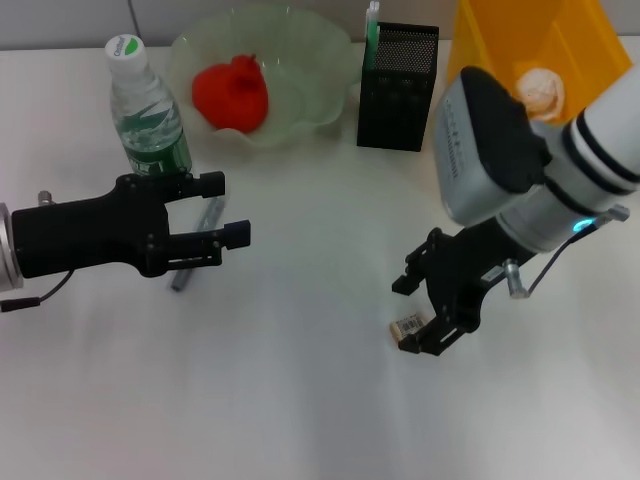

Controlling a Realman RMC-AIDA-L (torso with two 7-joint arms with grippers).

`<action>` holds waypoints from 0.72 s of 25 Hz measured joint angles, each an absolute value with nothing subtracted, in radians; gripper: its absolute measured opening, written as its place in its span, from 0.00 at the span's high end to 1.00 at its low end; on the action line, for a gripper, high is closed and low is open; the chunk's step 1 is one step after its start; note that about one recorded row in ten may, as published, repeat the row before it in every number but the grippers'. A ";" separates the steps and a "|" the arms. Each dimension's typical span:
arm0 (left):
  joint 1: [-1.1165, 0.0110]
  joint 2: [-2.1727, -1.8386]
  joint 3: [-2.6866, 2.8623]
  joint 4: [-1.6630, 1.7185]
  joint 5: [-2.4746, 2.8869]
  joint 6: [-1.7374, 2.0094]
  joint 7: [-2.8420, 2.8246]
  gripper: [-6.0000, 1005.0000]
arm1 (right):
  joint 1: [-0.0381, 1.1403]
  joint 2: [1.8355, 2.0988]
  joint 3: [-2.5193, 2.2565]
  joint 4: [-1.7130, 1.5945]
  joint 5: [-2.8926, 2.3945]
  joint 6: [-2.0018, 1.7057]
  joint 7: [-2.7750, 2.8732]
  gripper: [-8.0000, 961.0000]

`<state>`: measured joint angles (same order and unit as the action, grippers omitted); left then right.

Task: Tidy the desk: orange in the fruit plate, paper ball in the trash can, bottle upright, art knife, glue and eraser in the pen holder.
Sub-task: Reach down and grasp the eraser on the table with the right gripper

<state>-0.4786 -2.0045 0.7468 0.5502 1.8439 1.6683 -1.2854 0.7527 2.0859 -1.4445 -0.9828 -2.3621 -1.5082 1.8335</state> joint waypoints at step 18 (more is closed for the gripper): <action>-0.480 -2.010 0.747 0.552 1.843 1.666 -1.285 0.20 | 0.751 2.088 -1.519 -0.919 -2.355 -1.422 1.795 0.53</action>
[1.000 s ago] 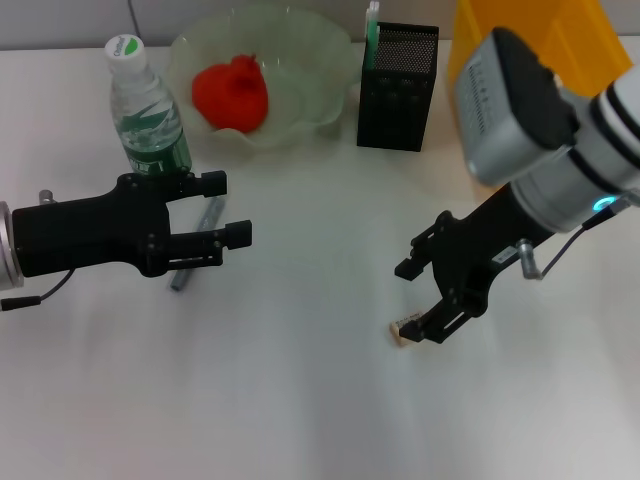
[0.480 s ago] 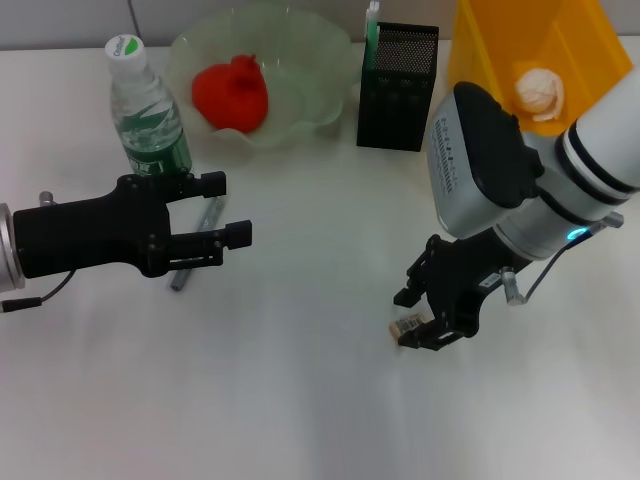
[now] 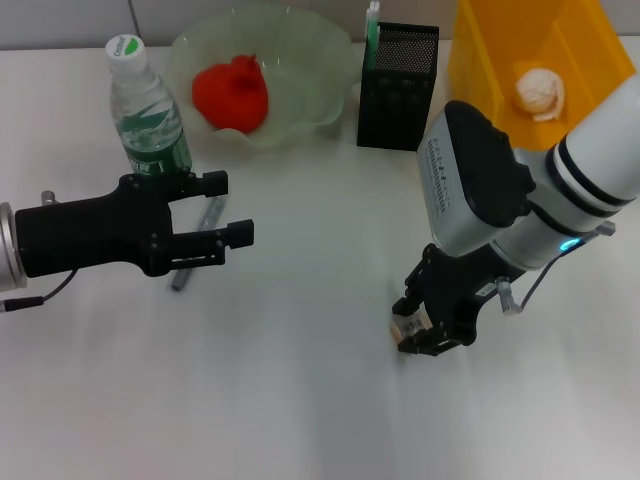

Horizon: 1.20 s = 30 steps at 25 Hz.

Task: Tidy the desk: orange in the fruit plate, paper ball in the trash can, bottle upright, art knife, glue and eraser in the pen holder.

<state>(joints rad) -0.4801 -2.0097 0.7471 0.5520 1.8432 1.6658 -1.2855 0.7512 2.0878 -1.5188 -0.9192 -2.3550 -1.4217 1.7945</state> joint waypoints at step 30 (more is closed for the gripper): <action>-0.486 -2.014 0.745 0.555 1.838 1.665 -1.286 0.20 | 0.746 2.082 -1.148 -1.205 -2.356 -1.395 2.191 0.73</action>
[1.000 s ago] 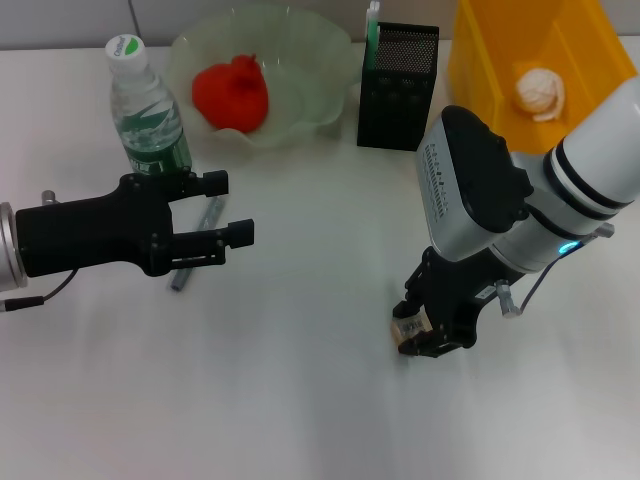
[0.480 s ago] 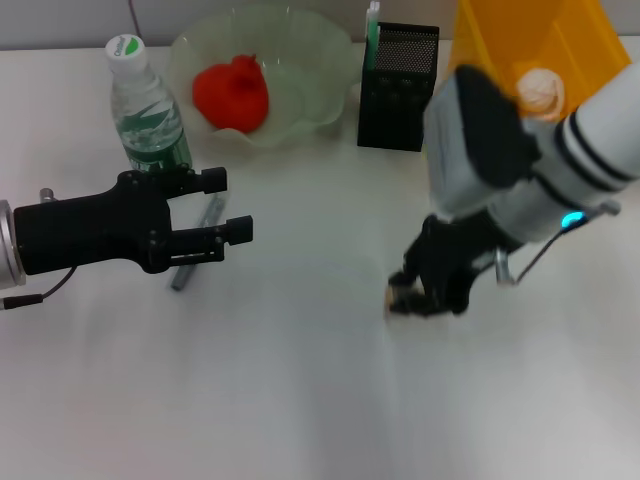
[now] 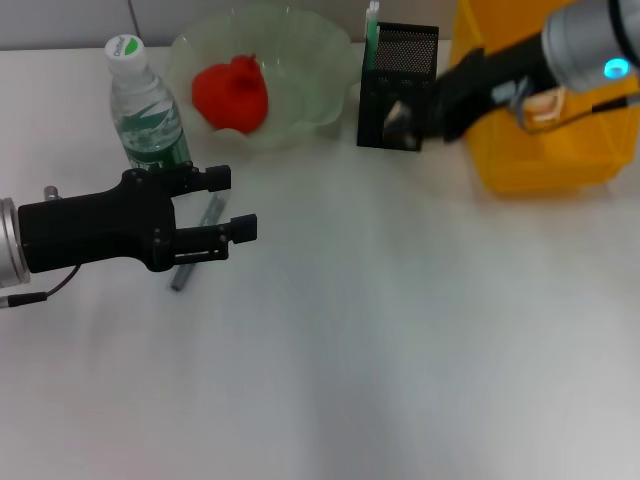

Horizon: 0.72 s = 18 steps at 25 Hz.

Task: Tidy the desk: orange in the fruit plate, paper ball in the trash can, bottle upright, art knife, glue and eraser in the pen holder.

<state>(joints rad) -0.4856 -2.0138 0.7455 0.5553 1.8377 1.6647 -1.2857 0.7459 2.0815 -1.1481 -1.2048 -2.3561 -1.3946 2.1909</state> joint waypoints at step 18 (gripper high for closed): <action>-0.488 -2.014 0.746 0.555 1.838 1.671 -1.287 0.20 | 0.781 2.080 -1.145 -1.028 -2.363 -0.959 2.267 0.72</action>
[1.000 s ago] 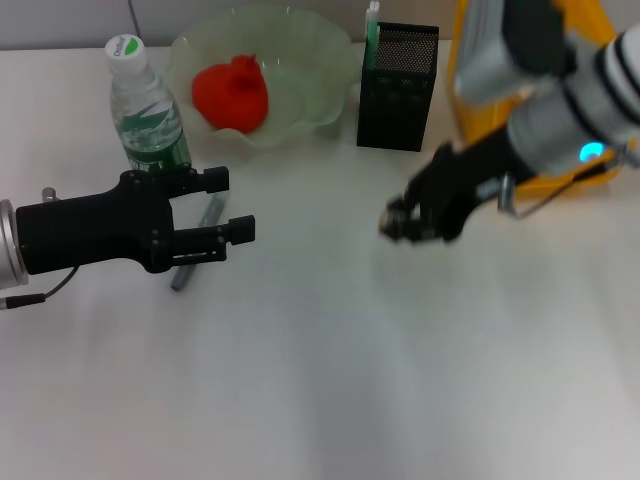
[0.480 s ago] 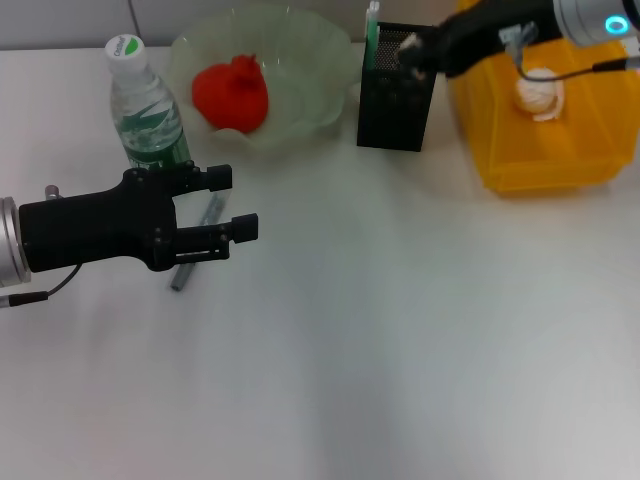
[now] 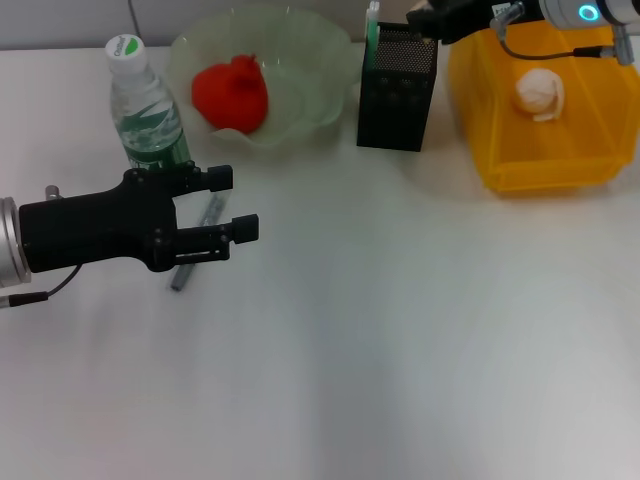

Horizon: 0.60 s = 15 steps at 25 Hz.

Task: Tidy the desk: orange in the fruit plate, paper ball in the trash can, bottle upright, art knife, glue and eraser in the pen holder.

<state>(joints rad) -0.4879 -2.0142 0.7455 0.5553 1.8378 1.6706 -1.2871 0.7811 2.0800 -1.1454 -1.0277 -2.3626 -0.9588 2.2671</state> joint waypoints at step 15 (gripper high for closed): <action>-0.481 -2.012 0.747 0.555 1.839 1.679 -1.286 0.21 | 0.785 2.083 -1.231 -0.946 -2.292 -0.790 2.265 0.61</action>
